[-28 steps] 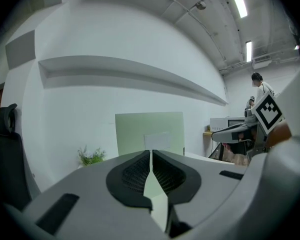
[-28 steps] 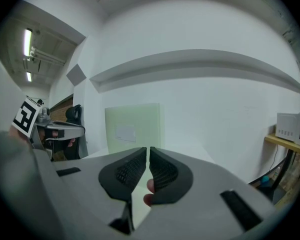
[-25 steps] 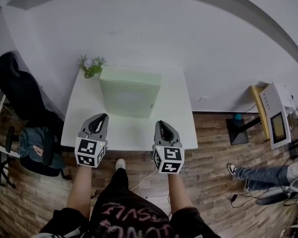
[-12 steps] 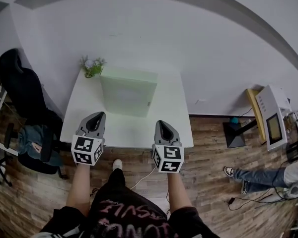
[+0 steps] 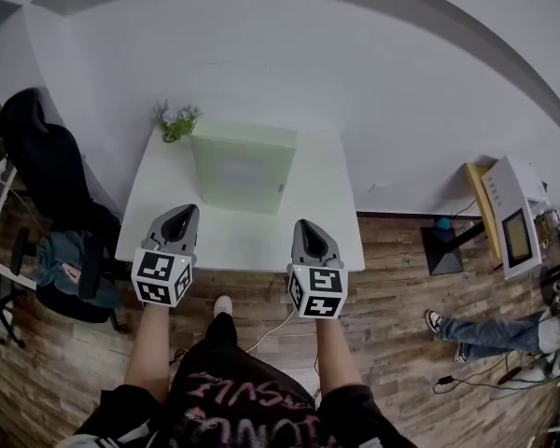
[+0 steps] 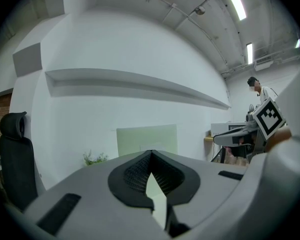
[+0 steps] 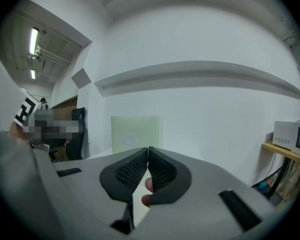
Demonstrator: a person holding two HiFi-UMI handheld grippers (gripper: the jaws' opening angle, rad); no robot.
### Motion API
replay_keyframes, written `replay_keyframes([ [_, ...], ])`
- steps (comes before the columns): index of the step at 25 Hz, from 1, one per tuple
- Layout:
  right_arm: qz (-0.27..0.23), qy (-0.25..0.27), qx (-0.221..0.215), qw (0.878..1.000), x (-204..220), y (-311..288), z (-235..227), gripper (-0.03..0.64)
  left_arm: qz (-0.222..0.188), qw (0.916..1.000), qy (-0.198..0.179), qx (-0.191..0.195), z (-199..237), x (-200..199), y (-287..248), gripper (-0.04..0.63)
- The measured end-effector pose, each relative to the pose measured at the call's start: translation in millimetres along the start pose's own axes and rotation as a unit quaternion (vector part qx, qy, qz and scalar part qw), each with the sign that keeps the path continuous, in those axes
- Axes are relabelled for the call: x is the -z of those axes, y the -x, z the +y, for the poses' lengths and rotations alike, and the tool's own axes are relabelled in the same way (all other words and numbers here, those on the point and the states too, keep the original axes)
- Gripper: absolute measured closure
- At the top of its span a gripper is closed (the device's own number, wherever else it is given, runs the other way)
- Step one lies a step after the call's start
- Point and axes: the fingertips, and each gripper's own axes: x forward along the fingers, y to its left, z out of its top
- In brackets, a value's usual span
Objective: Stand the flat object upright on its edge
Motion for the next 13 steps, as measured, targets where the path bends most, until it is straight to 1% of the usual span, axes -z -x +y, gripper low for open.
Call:
replay_keyframes([
  [13,0.0,0.006,0.004,1.0,-2.4,-0.6,-7.1,0.592,0.002,0.9999,0.0,0.012,-8.2,0.3,-7.0,0.581],
])
